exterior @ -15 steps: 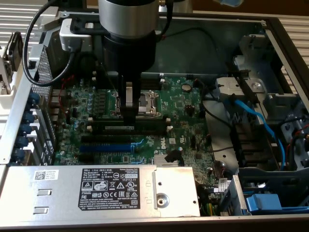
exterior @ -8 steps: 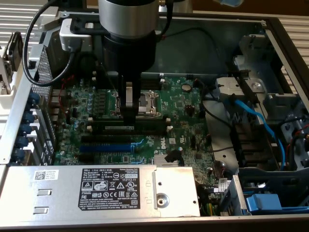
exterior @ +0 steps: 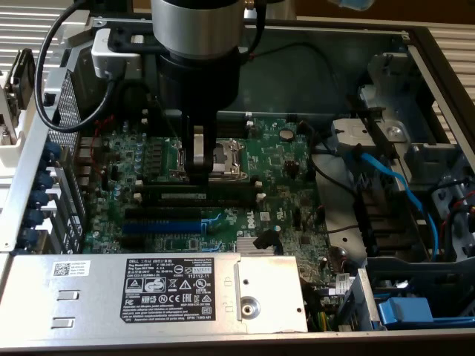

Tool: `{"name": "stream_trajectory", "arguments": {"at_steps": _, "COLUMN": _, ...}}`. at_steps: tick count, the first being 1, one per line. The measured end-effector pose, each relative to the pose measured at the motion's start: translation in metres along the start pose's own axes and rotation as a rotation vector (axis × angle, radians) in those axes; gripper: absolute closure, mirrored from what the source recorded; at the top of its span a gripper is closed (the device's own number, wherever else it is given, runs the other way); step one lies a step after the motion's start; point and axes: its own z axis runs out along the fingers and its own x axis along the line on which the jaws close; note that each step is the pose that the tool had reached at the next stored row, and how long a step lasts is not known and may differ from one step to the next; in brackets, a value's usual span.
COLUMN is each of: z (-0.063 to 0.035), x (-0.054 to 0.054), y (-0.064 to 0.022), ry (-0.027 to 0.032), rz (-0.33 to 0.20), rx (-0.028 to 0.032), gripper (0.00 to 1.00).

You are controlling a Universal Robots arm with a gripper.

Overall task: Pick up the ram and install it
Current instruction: 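Press down the ram until it locks into place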

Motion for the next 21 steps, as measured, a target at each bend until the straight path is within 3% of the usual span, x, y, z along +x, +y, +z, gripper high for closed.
{"name": "stream_trajectory", "arguments": {"at_steps": 21, "z": 0.0002, "x": -0.0007, "y": -0.0065, "ry": 0.0000, "rz": 0.000, "rx": -0.0004, "gripper": 0.90}}
